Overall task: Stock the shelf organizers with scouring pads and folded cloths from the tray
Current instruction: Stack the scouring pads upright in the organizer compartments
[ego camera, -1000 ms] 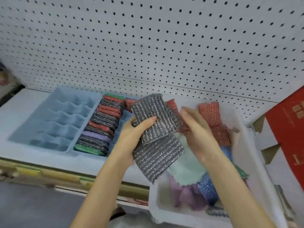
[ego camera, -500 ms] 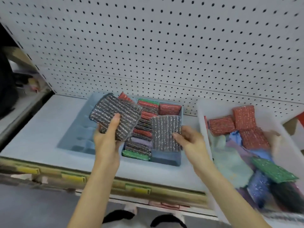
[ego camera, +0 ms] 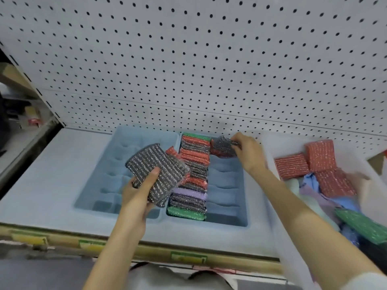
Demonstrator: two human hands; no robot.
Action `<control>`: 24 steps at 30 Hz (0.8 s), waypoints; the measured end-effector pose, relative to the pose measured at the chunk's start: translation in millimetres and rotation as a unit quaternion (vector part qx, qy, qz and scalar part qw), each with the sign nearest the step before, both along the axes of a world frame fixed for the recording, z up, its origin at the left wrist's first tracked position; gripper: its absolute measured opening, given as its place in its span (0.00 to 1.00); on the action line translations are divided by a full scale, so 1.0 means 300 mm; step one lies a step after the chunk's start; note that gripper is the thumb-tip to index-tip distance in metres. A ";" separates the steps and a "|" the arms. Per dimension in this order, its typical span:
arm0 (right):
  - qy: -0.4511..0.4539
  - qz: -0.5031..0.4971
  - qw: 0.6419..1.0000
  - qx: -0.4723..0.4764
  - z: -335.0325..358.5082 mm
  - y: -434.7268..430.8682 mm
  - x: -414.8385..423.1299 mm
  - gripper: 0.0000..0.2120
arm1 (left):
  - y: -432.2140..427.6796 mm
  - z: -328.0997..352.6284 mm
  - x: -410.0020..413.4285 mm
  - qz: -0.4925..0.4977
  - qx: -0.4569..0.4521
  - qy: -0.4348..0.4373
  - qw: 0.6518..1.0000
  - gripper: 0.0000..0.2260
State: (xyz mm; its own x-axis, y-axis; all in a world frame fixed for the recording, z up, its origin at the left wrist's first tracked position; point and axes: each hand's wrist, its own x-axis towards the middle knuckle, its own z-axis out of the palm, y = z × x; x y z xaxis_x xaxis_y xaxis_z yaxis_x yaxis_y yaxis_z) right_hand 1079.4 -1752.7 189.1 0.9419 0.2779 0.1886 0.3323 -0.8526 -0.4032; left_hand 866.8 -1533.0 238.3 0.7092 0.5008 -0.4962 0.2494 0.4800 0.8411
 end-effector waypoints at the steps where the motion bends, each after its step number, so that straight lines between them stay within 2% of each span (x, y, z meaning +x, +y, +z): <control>1: -0.011 0.009 0.999 -0.038 -0.017 0.010 -0.003 0.07 | 0.000 -0.006 0.009 0.008 -0.009 0.005 1.000 0.13; 3: -0.045 0.020 0.996 -0.071 -0.043 0.027 -0.006 0.07 | -0.004 -0.009 0.039 0.005 -0.022 0.006 1.000 0.08; 5: -0.056 0.024 0.994 -0.089 -0.046 0.042 0.015 0.09 | -0.016 -0.005 0.077 -0.013 -0.030 0.000 0.999 0.12; 8: -0.059 0.068 0.980 -0.180 -0.058 0.048 0.041 0.14 | -0.040 -0.011 0.132 -0.045 -0.026 -0.012 0.999 0.19; 10: -0.060 0.086 0.980 -0.167 -0.093 0.037 0.048 0.16 | -0.060 -0.010 0.163 -0.060 -0.033 -0.028 0.997 0.18; 13: -0.012 0.073 0.994 -0.082 -0.128 0.026 0.050 0.11 | -0.086 -0.015 0.201 -0.082 -0.044 -0.034 0.995 0.18; 16: 0.022 0.054 0.998 -0.028 -0.131 0.024 0.064 0.15 | -0.098 -0.036 0.230 -0.096 -0.037 -0.016 0.995 0.24; 18: 0.077 0.008 0.994 0.078 -0.087 0.028 0.057 0.17 | -0.099 -0.053 0.250 -0.104 -0.030 -0.005 0.994 0.26; 21: 0.167 -0.063 0.943 0.281 0.043 0.032 -0.007 0.08 | -0.104 -0.070 0.273 -0.133 -0.003 -0.005 0.991 0.28; 23: 0.264 -0.027 0.886 0.379 0.143 0.040 -0.094 0.04 | -0.114 -0.077 0.286 -0.146 0.014 -0.001 0.989 0.28; 24: 0.310 0.006 0.863 0.398 0.177 0.051 -0.138 0.04 | -0.123 -0.080 0.293 -0.150 0.025 0.000 0.988 0.26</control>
State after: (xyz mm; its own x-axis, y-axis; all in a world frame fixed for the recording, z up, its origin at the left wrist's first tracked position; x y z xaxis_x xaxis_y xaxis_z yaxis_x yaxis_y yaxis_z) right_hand 1038.1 -1737.5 242.2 0.9284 0.3029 -0.2154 -0.1513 -0.2213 -0.9634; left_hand 954.8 -1569.8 214.3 0.8295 0.2920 -0.4760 0.3741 0.3424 0.8619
